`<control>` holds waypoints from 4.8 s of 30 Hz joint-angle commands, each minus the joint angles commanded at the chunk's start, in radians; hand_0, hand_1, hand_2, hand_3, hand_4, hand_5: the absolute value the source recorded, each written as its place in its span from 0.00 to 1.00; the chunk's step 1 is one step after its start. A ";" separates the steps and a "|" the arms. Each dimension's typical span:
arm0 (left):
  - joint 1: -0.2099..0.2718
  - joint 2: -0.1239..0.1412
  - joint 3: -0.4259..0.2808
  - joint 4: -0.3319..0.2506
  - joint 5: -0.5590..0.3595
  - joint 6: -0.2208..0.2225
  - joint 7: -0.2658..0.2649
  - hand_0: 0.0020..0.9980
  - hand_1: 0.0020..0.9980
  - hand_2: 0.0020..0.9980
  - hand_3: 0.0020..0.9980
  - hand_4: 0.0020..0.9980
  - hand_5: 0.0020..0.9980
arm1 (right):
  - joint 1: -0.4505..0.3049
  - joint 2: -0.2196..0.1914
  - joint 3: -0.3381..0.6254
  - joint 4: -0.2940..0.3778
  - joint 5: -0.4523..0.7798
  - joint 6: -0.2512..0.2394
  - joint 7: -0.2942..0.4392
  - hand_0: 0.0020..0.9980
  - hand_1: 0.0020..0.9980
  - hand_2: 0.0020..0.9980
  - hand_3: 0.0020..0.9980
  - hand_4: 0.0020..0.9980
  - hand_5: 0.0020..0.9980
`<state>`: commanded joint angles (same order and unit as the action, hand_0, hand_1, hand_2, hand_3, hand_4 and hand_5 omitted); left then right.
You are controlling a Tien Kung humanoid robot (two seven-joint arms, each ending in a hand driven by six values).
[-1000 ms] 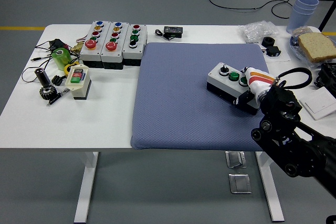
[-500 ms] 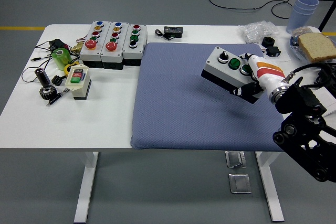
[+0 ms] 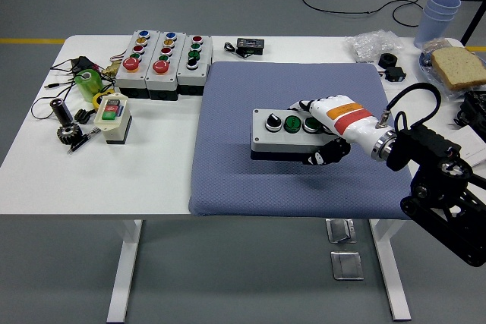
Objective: Pick up the button,place it on the desk,press the button,press the button
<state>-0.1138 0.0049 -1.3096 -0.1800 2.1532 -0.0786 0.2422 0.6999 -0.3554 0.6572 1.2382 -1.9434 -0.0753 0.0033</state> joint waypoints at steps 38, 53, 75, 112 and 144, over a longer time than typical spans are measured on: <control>0.010 -0.005 -0.003 0.000 0.016 -0.008 0.000 0.65 0.65 0.64 0.55 0.31 0.85 | -0.016 0.037 -0.024 -0.088 -0.069 0.036 -0.025 0.59 0.48 0.58 0.65 0.82 0.14; 0.007 -0.005 -0.009 0.000 0.022 -0.009 -0.002 0.65 0.65 0.64 0.55 0.31 0.85 | -0.028 0.038 -0.014 -0.084 -0.072 0.045 -0.019 0.89 0.81 0.92 0.86 0.95 0.19; -0.001 -0.005 -0.015 0.000 0.025 -0.008 -0.003 0.65 0.65 0.64 0.55 0.31 0.85 | -0.048 0.012 0.009 -0.005 0.005 0.012 0.004 0.93 0.86 0.97 0.96 0.97 0.20; 0.004 -0.005 -0.014 0.000 0.044 -0.005 -0.003 0.65 0.65 0.64 0.55 0.31 0.85 | -0.276 -0.108 0.273 0.274 0.104 0.056 -0.156 0.16 0.05 0.29 0.69 0.81 0.34; 0.003 -0.003 -0.003 0.000 0.035 -0.005 -0.004 0.65 0.65 0.64 0.55 0.31 0.85 | -0.293 -0.120 0.244 0.259 0.085 0.129 -0.187 0.12 0.00 0.23 0.64 0.82 0.42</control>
<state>-0.1104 0.0015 -1.3128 -0.1800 2.1881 -0.0839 0.2379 0.4070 -0.4756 0.9010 1.4975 -1.8581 0.0541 -0.1833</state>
